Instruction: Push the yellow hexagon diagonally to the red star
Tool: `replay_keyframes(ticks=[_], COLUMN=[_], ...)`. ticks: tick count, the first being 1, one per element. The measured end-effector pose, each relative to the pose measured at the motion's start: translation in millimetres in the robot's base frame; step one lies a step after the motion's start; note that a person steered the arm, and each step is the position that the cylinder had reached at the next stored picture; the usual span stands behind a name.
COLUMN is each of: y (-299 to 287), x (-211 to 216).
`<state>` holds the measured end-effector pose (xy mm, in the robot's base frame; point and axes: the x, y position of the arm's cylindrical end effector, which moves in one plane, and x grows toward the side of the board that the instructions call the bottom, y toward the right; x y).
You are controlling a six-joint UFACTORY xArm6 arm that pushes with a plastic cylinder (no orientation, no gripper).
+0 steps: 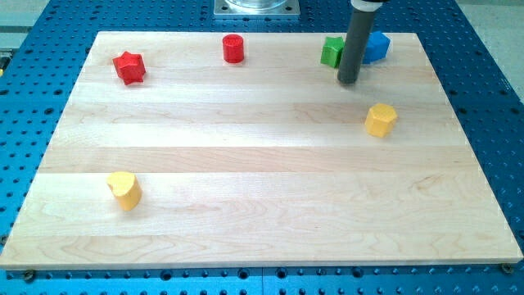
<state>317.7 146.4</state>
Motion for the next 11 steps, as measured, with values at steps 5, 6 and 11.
replay_keyframes(ticks=[5, 6, 11], y=[-66.4, 20.3, 32.2], x=[59.9, 25.4, 123.4])
